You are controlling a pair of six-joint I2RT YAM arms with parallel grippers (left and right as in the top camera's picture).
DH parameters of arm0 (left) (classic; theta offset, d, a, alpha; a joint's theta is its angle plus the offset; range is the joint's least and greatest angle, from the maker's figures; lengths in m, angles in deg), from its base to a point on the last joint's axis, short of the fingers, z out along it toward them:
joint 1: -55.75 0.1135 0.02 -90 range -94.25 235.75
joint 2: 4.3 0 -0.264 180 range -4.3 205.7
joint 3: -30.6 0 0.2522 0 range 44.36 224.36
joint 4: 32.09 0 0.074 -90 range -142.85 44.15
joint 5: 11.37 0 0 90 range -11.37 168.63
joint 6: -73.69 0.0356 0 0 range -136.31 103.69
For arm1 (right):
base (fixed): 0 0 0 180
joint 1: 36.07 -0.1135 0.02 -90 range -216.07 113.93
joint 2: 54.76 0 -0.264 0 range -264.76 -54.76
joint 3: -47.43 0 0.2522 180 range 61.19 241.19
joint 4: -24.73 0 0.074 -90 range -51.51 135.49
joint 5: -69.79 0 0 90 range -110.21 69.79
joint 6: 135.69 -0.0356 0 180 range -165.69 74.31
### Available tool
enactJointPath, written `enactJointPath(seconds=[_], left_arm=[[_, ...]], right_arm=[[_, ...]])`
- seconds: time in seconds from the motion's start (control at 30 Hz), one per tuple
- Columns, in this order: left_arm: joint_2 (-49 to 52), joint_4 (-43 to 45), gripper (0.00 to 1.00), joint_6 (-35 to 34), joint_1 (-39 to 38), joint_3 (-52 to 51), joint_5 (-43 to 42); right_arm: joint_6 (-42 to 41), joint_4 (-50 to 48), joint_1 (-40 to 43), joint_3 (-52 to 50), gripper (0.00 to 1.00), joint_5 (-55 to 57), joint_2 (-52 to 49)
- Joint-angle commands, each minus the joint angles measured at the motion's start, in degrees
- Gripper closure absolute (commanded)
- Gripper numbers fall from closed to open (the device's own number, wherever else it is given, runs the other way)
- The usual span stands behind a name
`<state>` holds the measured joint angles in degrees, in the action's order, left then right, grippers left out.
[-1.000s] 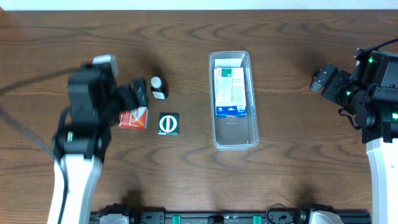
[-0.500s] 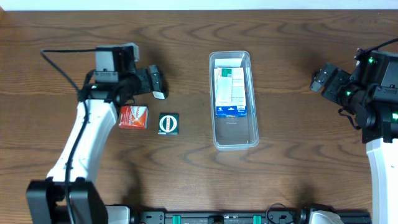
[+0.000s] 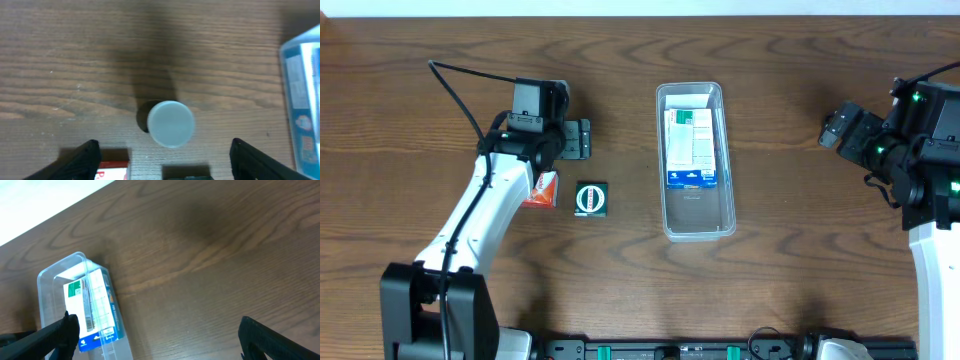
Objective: Pack container
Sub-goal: 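Reach left gripper to the dark medicine bottle and grasp its cap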
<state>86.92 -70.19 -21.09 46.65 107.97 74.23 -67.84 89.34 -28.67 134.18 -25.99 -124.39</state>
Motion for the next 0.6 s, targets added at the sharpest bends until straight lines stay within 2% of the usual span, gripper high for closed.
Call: enactJointPath(seconds=[0.0, 0.57], left_arm=[[1.92, 0.35, 0.2, 0.72, 0.0, 0.92, 2.32], [5.33, 4.98, 0.36, 1.79, -1.18, 0.92, 2.29]], right_arm=[[-0.52, 0.0, 0.24, 0.17, 0.01, -0.04, 0.02], [-0.52, 0.0, 0.24, 0.17, 0.01, -0.04, 0.02]])
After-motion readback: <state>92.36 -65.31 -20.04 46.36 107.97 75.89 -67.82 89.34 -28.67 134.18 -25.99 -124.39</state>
